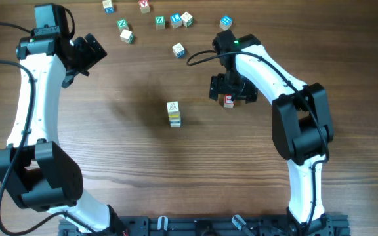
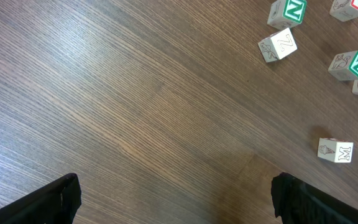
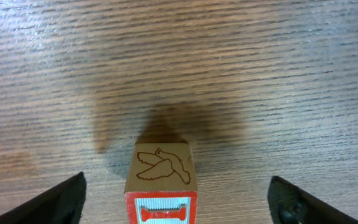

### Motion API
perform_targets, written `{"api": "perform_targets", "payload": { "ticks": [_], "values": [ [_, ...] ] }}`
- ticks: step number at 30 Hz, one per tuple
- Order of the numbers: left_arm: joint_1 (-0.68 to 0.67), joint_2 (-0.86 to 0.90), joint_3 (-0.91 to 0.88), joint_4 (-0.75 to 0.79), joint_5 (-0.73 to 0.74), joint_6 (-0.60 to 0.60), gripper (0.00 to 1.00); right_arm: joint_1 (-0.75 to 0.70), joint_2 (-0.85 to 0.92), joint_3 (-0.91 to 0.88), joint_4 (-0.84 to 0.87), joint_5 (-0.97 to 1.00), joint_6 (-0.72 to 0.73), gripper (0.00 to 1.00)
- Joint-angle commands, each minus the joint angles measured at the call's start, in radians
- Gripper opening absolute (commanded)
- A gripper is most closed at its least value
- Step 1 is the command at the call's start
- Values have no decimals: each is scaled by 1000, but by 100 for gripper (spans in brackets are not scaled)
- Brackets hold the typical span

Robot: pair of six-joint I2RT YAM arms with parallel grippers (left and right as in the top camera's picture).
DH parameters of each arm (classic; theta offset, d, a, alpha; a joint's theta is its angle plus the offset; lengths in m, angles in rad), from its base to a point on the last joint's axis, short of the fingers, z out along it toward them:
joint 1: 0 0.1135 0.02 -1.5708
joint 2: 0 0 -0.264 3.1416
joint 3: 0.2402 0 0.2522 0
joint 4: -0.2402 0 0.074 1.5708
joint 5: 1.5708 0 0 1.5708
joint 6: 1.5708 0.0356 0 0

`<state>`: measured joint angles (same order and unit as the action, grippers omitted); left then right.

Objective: Form a tower

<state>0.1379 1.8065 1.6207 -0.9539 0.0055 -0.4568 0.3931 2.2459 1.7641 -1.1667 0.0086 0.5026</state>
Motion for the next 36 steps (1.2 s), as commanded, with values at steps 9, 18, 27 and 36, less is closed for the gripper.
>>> {"api": "perform_targets", "payload": {
  "ticks": [9,18,27,36],
  "values": [
    [2,-20,14,0,-6,8,100,0,-17,21,-6,-49,-7,48],
    [2,-20,14,0,-6,8,100,0,-17,10,18,-23,-6,42],
    [2,-20,14,0,-6,8,100,0,-17,10,-2,-24,-6,37],
    [2,-20,14,0,-6,8,100,0,-17,10,-2,-24,-6,38]
  ]
}}
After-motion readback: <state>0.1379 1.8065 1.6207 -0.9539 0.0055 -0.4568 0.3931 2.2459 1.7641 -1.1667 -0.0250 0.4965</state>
